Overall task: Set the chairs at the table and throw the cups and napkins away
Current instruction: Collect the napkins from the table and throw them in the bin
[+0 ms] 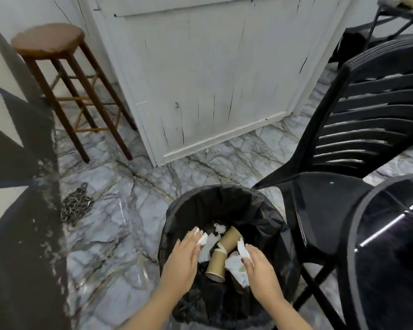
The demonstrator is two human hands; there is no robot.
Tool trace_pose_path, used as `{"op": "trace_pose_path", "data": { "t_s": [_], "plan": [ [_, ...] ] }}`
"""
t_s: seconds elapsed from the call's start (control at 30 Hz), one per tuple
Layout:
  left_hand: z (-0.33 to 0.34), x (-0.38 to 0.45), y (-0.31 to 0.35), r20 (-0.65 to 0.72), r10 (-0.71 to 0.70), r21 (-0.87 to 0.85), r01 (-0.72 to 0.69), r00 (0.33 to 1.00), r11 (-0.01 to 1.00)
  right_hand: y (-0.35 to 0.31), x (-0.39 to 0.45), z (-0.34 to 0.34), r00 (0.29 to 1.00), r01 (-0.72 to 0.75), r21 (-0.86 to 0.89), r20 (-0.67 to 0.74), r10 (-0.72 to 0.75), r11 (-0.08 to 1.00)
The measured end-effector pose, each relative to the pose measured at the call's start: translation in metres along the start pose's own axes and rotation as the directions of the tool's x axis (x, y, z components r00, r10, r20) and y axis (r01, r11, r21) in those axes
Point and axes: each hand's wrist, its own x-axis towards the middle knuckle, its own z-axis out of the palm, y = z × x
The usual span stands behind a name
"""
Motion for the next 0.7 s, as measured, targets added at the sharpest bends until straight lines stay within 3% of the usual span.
{"op": "trace_pose_path", "data": {
  "t_s": [0.37, 0.57, 0.7],
  "plan": [
    [0.075, 0.026, -0.068, 0.112, -0.034, 0.097, 0.023, 0.993, 0.995, 0.071, 0.06, 0.075, 0.999, -0.024, -0.03, 0.021, 0.025, 0.999],
    [0.093, 0.031, -0.096, 0.175, -0.093, 0.293, 0.038, 0.98, 0.955, 0.089, 0.073, 0.093, 0.978, -0.03, -0.396, 0.179, 0.109, 0.918],
    [0.091, 0.03, -0.098, 0.175, -0.104, 0.288, 0.05, 0.979, 0.956, 0.089, 0.069, 0.092, 0.977, -0.04, -0.403, 0.175, 0.119, 0.914]
  ]
}}
